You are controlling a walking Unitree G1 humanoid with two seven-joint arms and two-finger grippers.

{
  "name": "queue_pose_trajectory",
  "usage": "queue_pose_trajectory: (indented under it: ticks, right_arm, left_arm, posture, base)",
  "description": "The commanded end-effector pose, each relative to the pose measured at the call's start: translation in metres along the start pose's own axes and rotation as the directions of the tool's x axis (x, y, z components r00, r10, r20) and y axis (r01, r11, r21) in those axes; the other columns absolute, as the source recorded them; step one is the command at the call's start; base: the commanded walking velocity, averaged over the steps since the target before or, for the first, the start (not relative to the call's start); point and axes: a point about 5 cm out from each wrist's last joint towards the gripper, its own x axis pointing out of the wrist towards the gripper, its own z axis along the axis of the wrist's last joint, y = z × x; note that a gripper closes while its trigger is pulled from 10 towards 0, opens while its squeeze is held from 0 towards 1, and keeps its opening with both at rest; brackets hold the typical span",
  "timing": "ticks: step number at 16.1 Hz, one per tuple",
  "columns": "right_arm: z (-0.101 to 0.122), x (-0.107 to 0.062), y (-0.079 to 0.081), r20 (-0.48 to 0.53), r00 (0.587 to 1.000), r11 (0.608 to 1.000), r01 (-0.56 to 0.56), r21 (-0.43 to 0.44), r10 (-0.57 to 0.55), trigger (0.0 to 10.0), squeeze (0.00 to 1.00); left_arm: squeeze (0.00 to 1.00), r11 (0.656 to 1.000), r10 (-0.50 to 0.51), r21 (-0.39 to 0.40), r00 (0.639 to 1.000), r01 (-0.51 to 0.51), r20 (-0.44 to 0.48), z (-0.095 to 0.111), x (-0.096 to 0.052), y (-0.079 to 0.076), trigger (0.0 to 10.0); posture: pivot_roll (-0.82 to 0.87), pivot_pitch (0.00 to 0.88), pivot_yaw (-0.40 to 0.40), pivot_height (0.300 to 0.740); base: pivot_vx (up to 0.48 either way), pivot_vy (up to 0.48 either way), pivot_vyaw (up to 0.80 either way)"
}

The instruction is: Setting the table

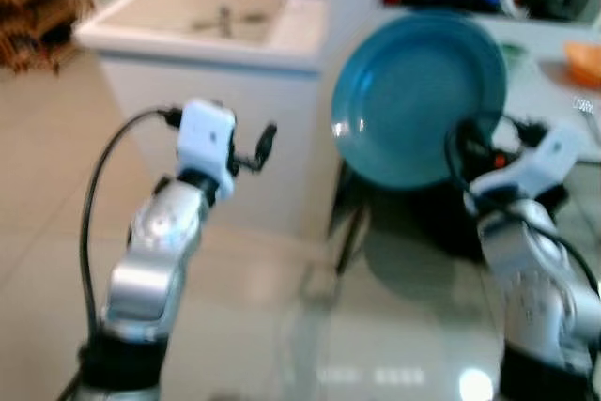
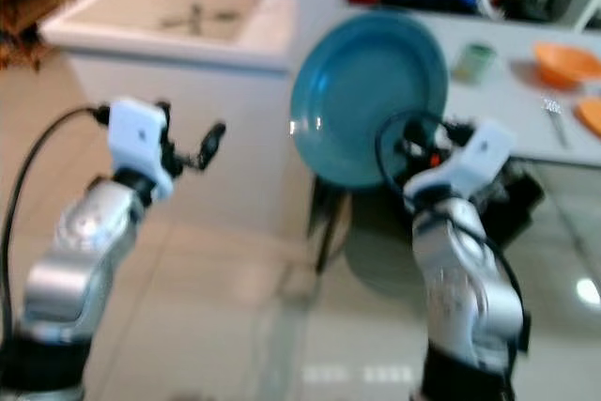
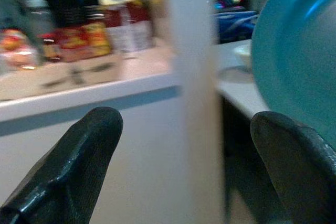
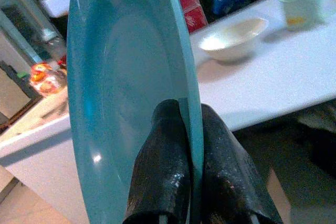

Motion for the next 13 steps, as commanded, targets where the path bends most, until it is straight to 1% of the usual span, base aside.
queue_pose_trajectory:
  ticks: [1, 2, 4, 5, 6, 7, 8, 9, 10, 13]
  right_arm:
    - [0.007, 0.0, -0.003, 0.024, 1.0, 1.0, 0.014, 0.015, -0.015, 10.0, 0.0]
    - [0.004, -0.001, -0.003, 0.011, 1.0, 0.999, 0.0, 0.053, -0.001, 10.0, 0.0]
    - [0.002, -0.002, -0.003, -0.001, 1.0, 0.998, -0.006, 0.058, 0.006, 10.0, 0.0]
    - [0.002, -0.002, -0.003, -0.003, 1.0, 0.998, -0.006, 0.059, 0.006, 10.0, 0.0]
    - [0.001, -0.002, -0.004, -0.01, 1.0, 0.998, -0.005, 0.061, 0.005, 10.0, 0.0]
    - [-0.001, -0.002, -0.004, -0.025, 1.0, 0.998, -0.005, 0.059, 0.006, 10.0, 0.0]
    - [-0.004, -0.002, -0.005, -0.05, 0.999, 0.999, -0.003, 0.054, 0.006, 10.0, 0.0]
    - [-0.007, -0.002, -0.005, -0.071, 0.997, 0.999, -0.002, 0.052, 0.006, 10.0, 0.0]
    - [-0.008, -0.002, -0.004, -0.077, 0.997, 0.999, -0.008, 0.053, 0.012, 10.0, 0.0]
    - [-0.01, -0.001, -0.001, -0.088, 0.996, 0.998, -0.027, 0.059, 0.032, 10.0, 0.0]
  left_arm:
    - [0.0, 1.0, -0.009, 0.011, 1.0, 0.009, 0.008, 0.003, 0.001, -0.002, 10.0]
    - [0.0, 1.0, -0.008, 0.009, 1.0, 0.007, 0.008, 0.002, 0.001, -0.002, 10.0]
    - [0.0, 1.0, -0.003, 0.007, 1.0, 0.003, 0.009, 0.003, 0.001, -0.002, 10.0]
    - [0.0, 1.0, 0.0, 0.006, 1.0, 0.0, 0.013, 0.003, 0.001, -0.002, 10.0]
    - [0.0, 0.999, 0.03, -0.029, 0.999, -0.03, 0.014, 0.005, 0.003, -0.001, 10.0]
    - [0.0, 0.999, 0.027, -0.045, 0.999, -0.026, 0.021, 0.006, 0.003, 0.0, 10.0]
    - [0.0, 0.999, 0.015, -0.039, 1.0, -0.015, 0.002, 0.005, 0.004, 0.0, 10.0]
    - [0.0, 0.998, -0.01, -0.057, 1.0, 0.011, 0.019, 0.005, 0.003, -0.002, 10.0]
    - [0.0, 0.997, -0.022, -0.067, 0.999, 0.024, 0.028, 0.006, 0.003, -0.003, 10.0]
    - [0.0, 0.997, -0.024, -0.073, 0.999, 0.025, 0.026, 0.007, 0.002, -0.003, 10.0]
  posture:
    - [0.06, 0.004, -0.024, 0.74]
    - [0.06, 0.007, -0.025, 0.74]
    - [0.06, 0.008, -0.025, 0.74]
    - [0.06, 0.008, -0.025, 0.74]
    - [0.06, 0.008, -0.025, 0.74]
    - [0.06, 0.009, -0.023, 0.74]
    - [0.06, 0.009, -0.023, 0.74]
    - [0.06, 0.009, -0.023, 0.74]
    - [0.06, 0.009, -0.023, 0.74]
    - [0.06, 0.009, -0.023, 0.74]
  base:
    - [0.0, -0.48, 0.0]
    - [0.0, -0.48, 0.0]
    - [0.0, -0.48, 0.0]
    - [0.0, 0.0, 0.0]
    - [0.0, 0.0, 0.0]
    - [0.0, 0.0, 0.0]
    - [0.0, 0.0, 0.0]
    - [0.27, 0.0, 0.0]
    - [0.36, 0.0, -0.7]
    - [0.414, 0.0, 0.0]
